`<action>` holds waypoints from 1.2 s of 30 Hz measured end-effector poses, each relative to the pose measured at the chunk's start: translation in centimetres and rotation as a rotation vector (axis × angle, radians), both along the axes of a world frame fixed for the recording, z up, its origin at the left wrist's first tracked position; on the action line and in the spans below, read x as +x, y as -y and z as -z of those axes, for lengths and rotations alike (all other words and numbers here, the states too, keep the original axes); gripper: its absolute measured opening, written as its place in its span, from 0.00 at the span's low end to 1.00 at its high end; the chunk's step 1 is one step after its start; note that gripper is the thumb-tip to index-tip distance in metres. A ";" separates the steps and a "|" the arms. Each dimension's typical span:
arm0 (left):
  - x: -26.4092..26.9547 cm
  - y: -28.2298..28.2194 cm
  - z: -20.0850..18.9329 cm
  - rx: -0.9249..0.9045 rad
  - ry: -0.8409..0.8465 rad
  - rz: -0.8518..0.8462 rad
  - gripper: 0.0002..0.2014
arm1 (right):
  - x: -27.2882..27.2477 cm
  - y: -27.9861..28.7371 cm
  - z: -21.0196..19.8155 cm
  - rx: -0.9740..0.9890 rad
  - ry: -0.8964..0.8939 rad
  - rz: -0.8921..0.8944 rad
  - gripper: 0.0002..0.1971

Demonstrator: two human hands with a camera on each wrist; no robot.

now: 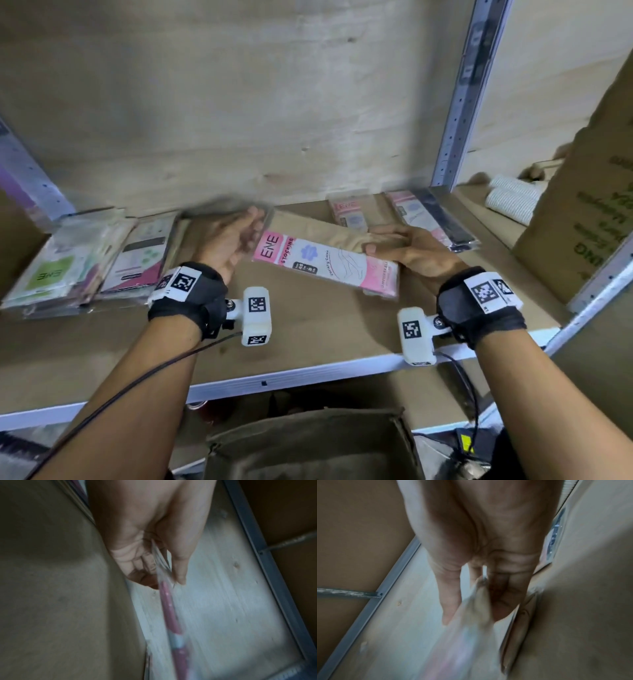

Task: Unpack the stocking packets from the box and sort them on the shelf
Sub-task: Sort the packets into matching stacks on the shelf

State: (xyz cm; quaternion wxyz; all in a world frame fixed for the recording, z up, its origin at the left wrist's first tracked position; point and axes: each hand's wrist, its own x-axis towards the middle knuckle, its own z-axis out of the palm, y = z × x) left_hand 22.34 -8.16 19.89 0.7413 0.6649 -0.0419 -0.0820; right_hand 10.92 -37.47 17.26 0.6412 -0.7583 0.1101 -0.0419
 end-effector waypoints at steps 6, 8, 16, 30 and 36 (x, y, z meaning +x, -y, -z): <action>-0.1 3.1 1.1 0.220 0.024 -0.108 0.15 | -0.3 0.6 0.9 0.239 0.159 0.263 0.28; -0.3 3.8 1.0 0.213 -0.003 -0.111 0.12 | -0.3 0.6 1.0 0.217 0.197 0.303 0.27; -1.3 3.2 0.4 -0.138 -0.205 0.036 0.20 | 0.3 -0.2 0.3 0.230 0.255 0.281 0.18; 0.3 1.5 1.4 0.011 -0.062 0.125 0.18 | 1.3 -1.6 0.6 0.287 0.240 0.229 0.18; 0.3 0.8 1.1 -0.135 -0.252 -0.037 0.19 | 1.2 -1.9 0.5 0.319 0.234 0.235 0.19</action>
